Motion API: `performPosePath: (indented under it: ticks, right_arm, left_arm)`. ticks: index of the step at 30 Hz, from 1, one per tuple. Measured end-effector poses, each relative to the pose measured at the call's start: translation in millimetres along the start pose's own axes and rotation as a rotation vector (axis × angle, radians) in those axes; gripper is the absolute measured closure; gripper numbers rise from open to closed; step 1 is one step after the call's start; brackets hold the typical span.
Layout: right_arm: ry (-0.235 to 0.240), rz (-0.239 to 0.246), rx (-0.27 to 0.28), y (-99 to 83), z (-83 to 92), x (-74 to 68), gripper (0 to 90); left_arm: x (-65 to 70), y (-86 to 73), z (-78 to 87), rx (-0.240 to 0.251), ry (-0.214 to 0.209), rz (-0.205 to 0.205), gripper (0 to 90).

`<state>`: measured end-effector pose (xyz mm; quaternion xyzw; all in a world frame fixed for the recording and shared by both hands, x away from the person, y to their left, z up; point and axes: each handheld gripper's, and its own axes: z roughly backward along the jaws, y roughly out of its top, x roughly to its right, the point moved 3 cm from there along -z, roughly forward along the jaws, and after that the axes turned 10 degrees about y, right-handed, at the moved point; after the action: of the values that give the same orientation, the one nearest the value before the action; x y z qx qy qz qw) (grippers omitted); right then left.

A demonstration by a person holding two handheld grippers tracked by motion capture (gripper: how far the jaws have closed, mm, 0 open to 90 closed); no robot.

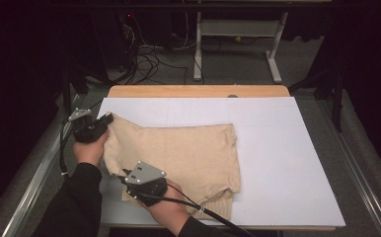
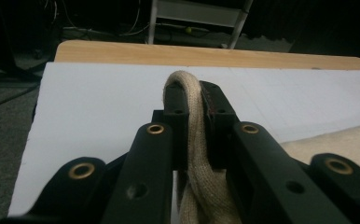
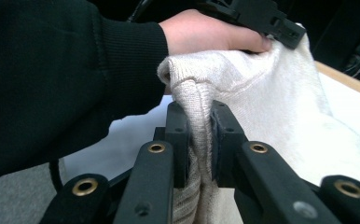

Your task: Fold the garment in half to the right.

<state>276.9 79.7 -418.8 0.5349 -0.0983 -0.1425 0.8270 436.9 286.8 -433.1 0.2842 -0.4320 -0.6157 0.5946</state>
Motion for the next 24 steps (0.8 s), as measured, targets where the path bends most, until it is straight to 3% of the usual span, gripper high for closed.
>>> performPosePath:
  ticks: [9, 11, 12, 20, 24]
  right_arm:
    - [-0.069, -0.038, 0.043, -14.9, 37.2, 14.1, 80.8]
    - [-0.079, -0.047, 0.048, -19.4, 42.7, 15.6, 80.7]
    - [-0.083, -0.053, 0.052, -22.5, 45.7, 16.4, 80.7]
    - [-0.111, -0.085, 0.076, -35.8, 64.4, 21.2, 80.6]
    - [-0.133, -0.093, 0.087, -40.5, 74.9, 24.3, 80.6]
  left_arm:
    - [39.3, 12.5, -3.1, 0.029, -0.034, -0.027, 80.4]
    - [42.8, 13.1, -3.6, 0.03, -0.035, -0.033, 80.4]
    - [51.9, 14.4, -5.8, 0.033, -0.049, -0.035, 80.4]
    - [92.1, 22.6, -14.0, 0.029, -0.069, -0.107, 80.4]
    - [106.3, 26.7, -16.9, 0.029, -0.075, -0.12, 80.4]
